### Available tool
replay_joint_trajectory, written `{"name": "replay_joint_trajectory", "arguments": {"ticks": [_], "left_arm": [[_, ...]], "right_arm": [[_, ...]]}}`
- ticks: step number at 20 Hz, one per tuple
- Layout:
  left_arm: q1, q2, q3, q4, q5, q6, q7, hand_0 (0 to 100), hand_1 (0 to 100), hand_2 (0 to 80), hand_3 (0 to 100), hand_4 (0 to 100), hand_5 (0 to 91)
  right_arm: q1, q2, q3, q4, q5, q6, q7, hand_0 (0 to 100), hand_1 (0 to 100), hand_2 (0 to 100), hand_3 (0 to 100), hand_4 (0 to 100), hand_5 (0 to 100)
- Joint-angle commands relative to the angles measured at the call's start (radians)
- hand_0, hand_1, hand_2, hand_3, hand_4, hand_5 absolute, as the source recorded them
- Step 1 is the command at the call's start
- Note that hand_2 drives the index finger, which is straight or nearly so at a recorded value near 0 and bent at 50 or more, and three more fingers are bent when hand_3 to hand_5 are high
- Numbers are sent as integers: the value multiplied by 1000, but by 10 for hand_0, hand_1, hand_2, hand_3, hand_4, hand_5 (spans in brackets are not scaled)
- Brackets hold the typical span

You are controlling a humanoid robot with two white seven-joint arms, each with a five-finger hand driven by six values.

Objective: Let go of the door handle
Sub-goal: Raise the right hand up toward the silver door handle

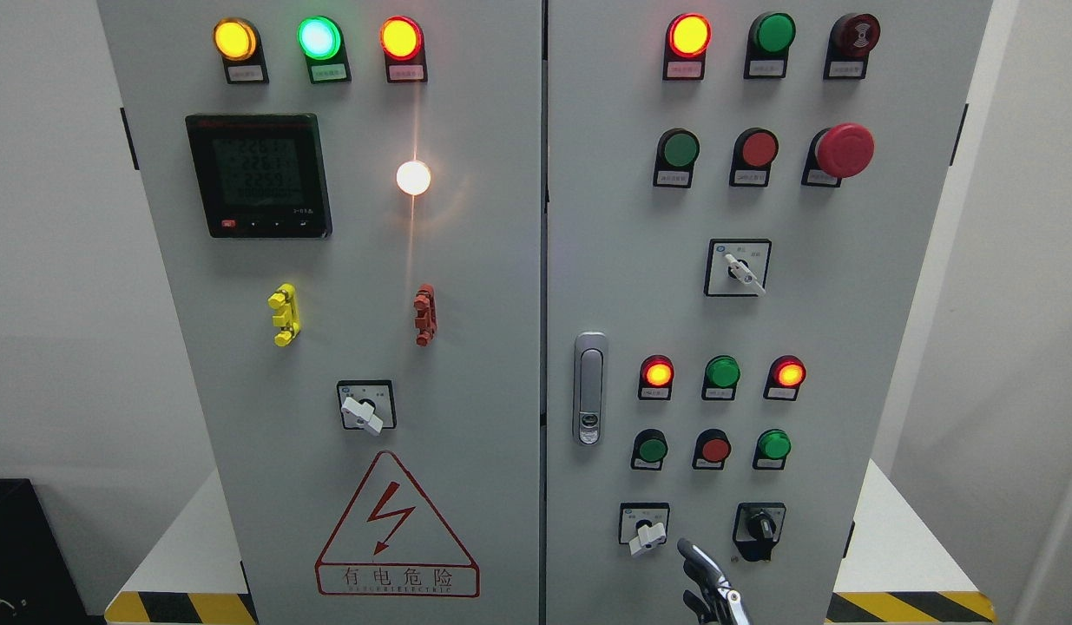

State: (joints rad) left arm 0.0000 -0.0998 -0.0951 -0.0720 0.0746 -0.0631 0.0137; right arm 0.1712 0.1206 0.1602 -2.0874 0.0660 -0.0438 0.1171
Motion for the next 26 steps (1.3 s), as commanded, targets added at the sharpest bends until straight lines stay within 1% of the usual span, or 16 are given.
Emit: {"name": "replay_joint_trajectory", "arguments": {"ticks": [1, 2, 3, 5, 6, 7, 8, 9, 10, 11, 13, 14, 19, 20, 24, 26], "left_arm": [[17, 0, 0, 0, -1, 0, 0, 120, 556, 0, 0, 0, 0], [17, 0, 0, 0, -1, 0, 0, 120, 556, 0, 0, 0, 0], [17, 0, 0, 0, 1, 0, 0, 120, 556, 0, 0, 0, 0], [17, 0, 0, 0, 1, 0, 0, 120, 556, 0, 0, 0, 0], [17, 0, 0, 0, 1, 0, 0, 120, 556, 0, 0, 0, 0], [17, 0, 0, 1, 1, 0, 0, 120, 556, 0, 0, 0, 0], [17, 0, 0, 0, 1, 0, 0, 120, 556, 0, 0, 0, 0], [17, 0, 0, 0, -1, 0, 0, 120, 556, 0, 0, 0, 0], [17, 0, 0, 0, 1, 0, 0, 120, 556, 0, 0, 0, 0], [17, 0, 0, 0, -1, 0, 0, 120, 556, 0, 0, 0, 0], [17, 0, 0, 0, 1, 0, 0, 120, 556, 0, 0, 0, 0], [17, 0, 0, 0, 1, 0, 0, 120, 556, 0, 0, 0, 0], [17, 0, 0, 0, -1, 0, 0, 120, 556, 0, 0, 0, 0], [17, 0, 0, 0, 1, 0, 0, 120, 556, 0, 0, 0, 0], [17, 0, 0, 0, -1, 0, 0, 120, 556, 0, 0, 0, 0], [17, 0, 0, 0, 1, 0, 0, 120, 556, 0, 0, 0, 0]], "right_arm": [[-2, -1, -1, 3, 41, 5, 1, 443, 177, 0, 383, 389, 307], [-4, -1, -1, 3, 67, 18, -1, 452, 203, 0, 452, 460, 395], [-13, -1, -1, 3, 92, 30, -2, 457, 216, 0, 474, 478, 414], [-30, -1, -1, 3, 117, 41, -5, 469, 262, 0, 660, 699, 701], [-38, -1, 1, 3, 121, 41, -13, 470, 268, 0, 713, 746, 754], [-44, 1, 2, 3, 133, 41, -25, 468, 281, 0, 817, 865, 853], [-51, 1, 4, 7, 158, 41, -34, 466, 291, 0, 894, 935, 929], [-55, 1, 7, 10, 193, 41, -51, 464, 295, 0, 898, 942, 948], [-56, 1, 10, 16, 233, 41, -71, 459, 301, 0, 938, 987, 1000], [-56, 1, 13, 26, 277, 39, -91, 451, 303, 0, 980, 1000, 1000], [-68, 1, 16, 39, 353, 38, -119, 441, 303, 8, 1000, 1000, 1000], [-75, 1, 22, 47, 377, 35, -123, 437, 301, 21, 1000, 1000, 1000], [-99, -1, 68, 55, 481, 27, -126, 427, 282, 75, 1000, 1000, 1000], [-104, -1, 68, 70, 521, 21, -128, 422, 277, 75, 1000, 1000, 1000], [-139, -1, 65, 118, 604, -54, -126, 411, 267, 73, 1000, 1000, 1000], [-154, -1, 65, 128, 661, -56, -128, 406, 263, 74, 1000, 1000, 1000]]}}
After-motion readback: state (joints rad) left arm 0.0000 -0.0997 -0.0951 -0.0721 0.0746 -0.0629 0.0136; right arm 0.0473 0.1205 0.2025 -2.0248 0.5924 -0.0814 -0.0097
